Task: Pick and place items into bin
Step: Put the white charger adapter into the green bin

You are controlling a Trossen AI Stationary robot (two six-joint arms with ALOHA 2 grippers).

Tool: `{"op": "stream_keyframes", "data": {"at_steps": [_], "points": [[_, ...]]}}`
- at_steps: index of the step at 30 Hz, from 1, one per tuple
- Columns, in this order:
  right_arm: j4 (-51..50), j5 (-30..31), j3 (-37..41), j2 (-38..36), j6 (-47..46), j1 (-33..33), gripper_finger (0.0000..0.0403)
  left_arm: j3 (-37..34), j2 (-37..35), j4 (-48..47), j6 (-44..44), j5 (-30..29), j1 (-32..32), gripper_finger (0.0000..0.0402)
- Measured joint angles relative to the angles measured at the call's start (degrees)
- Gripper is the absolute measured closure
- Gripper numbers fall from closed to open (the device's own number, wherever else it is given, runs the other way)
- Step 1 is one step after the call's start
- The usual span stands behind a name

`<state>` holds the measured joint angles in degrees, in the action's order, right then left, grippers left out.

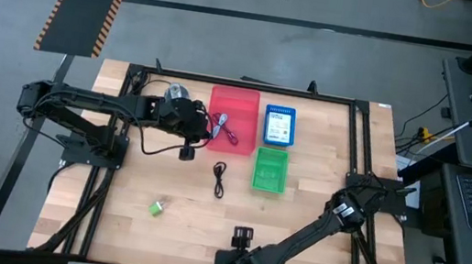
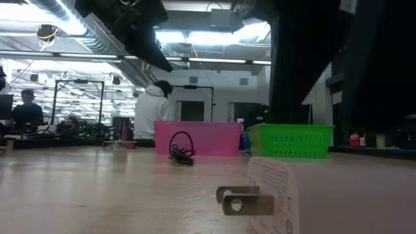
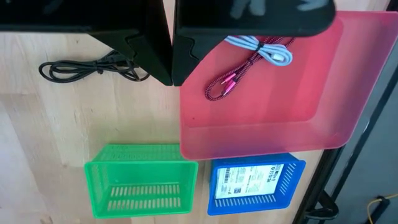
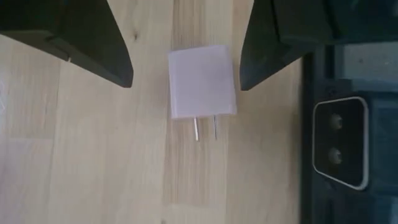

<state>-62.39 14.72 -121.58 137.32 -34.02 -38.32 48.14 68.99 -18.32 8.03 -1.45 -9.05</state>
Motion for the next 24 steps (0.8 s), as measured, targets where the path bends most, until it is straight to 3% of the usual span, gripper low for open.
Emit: {"op": "stream_keyframes", "data": {"at_steps": [18,24], "points": [[0.08,-1.03,0.0,3.25,0.02,0.13,0.013,0.0,0.0,0.01,-0.77,0.0,0.01,0.0401],[0.46,-1.05,0.0,3.25,0.02,0.26,0.0155,0.0,0.0,0.01,-0.85,0.0,0.0,0.0396]]}}
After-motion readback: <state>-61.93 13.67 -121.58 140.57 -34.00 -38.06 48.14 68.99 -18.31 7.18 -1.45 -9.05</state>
